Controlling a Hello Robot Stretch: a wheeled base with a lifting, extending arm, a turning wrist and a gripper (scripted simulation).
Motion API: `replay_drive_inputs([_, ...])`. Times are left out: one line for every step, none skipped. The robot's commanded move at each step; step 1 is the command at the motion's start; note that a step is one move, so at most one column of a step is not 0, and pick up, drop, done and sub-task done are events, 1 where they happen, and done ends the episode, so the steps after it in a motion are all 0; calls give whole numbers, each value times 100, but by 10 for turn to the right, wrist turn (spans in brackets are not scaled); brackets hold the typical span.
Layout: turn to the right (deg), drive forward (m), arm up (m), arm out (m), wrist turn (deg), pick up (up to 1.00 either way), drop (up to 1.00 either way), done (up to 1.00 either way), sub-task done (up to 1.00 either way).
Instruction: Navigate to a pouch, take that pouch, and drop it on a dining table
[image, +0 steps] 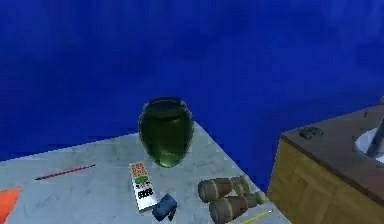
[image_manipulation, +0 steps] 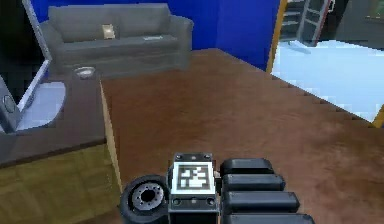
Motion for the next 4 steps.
replay_drive_inputs([-450,0,0,0,0,0,0,0,0])
replay_drive_inputs([-450,0,0,0,0,0,0,0,0])
replay_drive_inputs([-30,0,0,0,0,0,0,0,0])
replay_drive_inputs([0,0,0,24,0,0,0,0,0])
